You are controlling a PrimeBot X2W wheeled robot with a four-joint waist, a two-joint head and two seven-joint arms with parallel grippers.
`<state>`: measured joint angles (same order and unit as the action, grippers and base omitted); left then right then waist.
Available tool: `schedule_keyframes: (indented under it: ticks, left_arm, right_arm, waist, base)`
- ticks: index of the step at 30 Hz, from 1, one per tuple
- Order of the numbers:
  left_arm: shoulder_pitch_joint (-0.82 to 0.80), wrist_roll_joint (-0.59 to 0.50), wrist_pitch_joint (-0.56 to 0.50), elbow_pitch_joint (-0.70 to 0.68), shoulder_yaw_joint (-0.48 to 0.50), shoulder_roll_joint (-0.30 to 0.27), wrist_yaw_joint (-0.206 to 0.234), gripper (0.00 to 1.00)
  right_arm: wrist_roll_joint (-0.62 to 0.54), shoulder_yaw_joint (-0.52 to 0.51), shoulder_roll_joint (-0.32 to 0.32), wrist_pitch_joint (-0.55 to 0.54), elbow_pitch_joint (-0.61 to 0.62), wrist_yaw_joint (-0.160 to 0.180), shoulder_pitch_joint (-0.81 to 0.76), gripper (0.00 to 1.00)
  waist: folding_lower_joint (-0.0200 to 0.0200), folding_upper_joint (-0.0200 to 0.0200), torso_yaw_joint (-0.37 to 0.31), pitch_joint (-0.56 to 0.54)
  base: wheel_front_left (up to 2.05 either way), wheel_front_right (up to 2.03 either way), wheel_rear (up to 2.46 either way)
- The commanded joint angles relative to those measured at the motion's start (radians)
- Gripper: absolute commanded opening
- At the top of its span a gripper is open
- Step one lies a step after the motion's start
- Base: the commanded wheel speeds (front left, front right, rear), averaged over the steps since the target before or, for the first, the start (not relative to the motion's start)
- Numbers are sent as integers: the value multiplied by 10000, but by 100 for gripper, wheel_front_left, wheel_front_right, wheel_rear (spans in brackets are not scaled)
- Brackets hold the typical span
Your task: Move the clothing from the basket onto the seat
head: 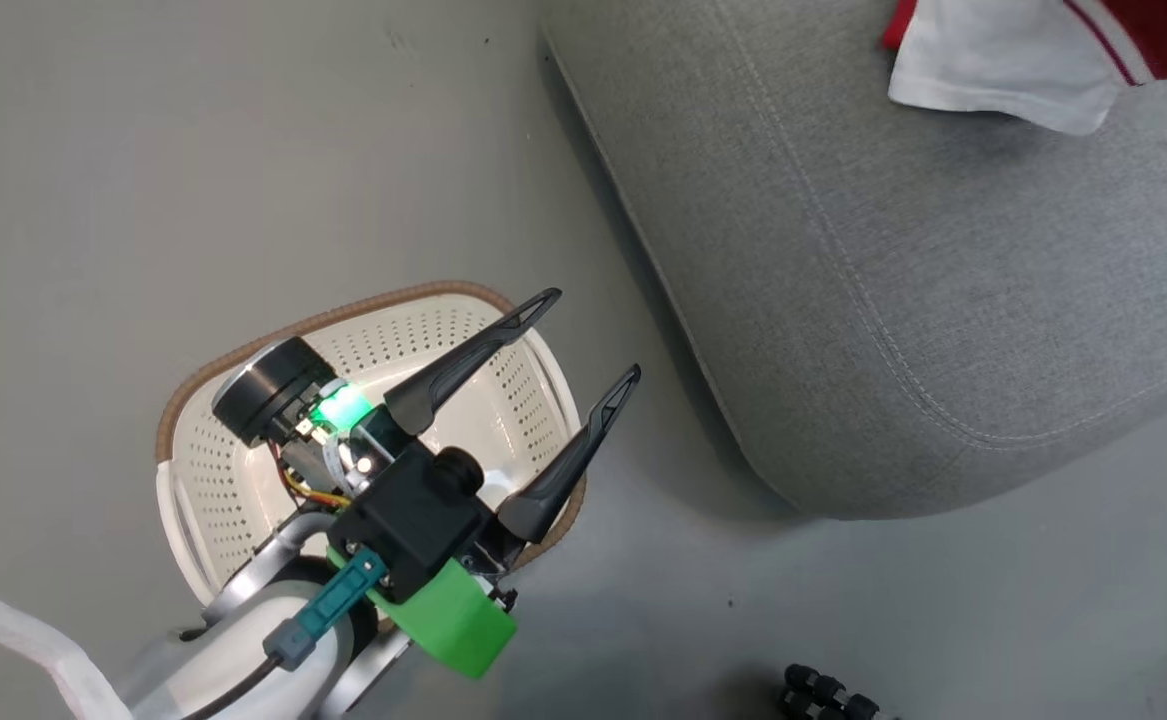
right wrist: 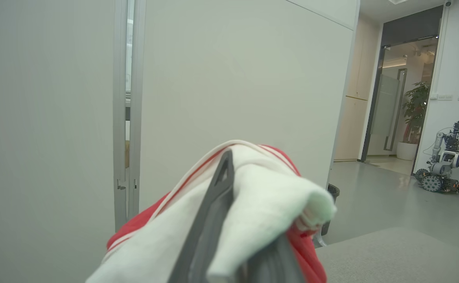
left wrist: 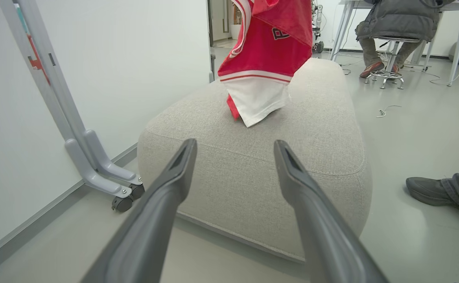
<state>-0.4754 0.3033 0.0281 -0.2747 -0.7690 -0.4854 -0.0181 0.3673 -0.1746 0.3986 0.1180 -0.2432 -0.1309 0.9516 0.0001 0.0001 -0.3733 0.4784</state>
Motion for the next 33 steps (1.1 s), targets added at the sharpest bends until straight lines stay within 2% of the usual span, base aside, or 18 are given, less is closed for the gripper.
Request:
schedule_keyframes:
  ticks: [1,5,9,15,22,23,24,29,33]
  left_arm:
    - [-271,-113,6,-51,50,-57,-62,100]
    - [-634,-282,38,-201,53,-59,-164,100]
    - [-930,-412,73,-286,108,-86,-197,100]
    - [-1268,-410,95,-339,186,-142,-249,100]
    - [-1351,-450,184,-316,203,-252,-257,100]
    - [-1320,-426,192,-275,193,-253,-251,100]
    - [-1276,-393,224,-263,201,-241,-212,100]
    - [-1002,-188,365,-115,234,-158,-66,100]
    - [-778,-81,527,96,173,-77,-3,100]
  right_arm:
    - [83,-139,244,-68,-132,3,302,0]
    - [159,-497,871,-127,-917,3,788,0]
    - [-4,-547,1129,22,-1979,3,634,0]
    - [176,-626,829,597,-3629,3,229,0]
    - [573,-231,229,1140,-4910,3,-233,0]
    - [742,-136,102,1148,-5063,3,-341,16]
    - [813,-103,128,1232,-5124,3,-427,100]
    - [1065,-38,-71,1438,-4987,6,-1107,100]
    - [913,-395,-328,1469,-4164,6,-2067,100]
  waist:
    - [-1,-1,639,776]
    - [-1,-1,1009,1422]
    - [-1,-1,1279,2034]
    - [-1,-1,1484,2697]
    - [-1,-1,1473,2764]
    - [-1,-1,1473,2693]
    - [-1,-1,1476,2617]
    - [-1,-1,1473,2172]
    - [-1,-1,1494,1632]
  base:
    - [0,0,0]
    - [0,0,0]
    - [0,0,0]
    - [0,0,0]
    - [0,0,0]
    - [0,0,0]
    - [0,0,0]
    - [0,0,0]
    - [0,0,0]
